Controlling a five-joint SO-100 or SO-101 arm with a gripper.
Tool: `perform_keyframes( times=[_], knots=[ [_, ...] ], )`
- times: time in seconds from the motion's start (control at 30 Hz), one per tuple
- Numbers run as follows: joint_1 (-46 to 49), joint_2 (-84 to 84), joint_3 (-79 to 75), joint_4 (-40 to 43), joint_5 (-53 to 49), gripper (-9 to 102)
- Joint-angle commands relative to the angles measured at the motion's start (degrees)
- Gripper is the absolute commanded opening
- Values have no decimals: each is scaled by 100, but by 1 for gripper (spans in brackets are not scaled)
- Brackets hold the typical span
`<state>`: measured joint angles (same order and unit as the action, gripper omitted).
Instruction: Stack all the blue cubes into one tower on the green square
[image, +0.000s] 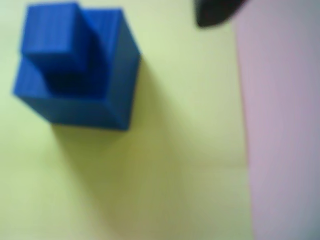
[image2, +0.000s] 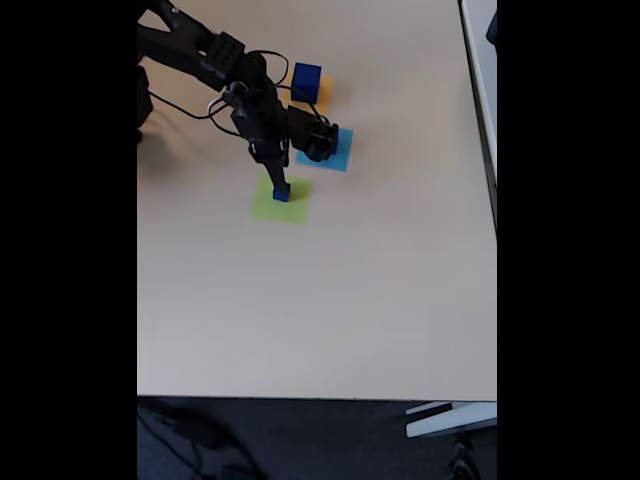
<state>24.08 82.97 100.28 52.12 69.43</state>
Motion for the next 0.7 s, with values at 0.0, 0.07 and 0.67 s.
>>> perform_keyframes(
  times=[0.0,0.07,0.67],
  knots=[
    [62,-9,-123,-97,-79,26],
    [79,-62,-158,-97,-123,25],
    [220,-237,-413,-53,-369,23]
  ],
)
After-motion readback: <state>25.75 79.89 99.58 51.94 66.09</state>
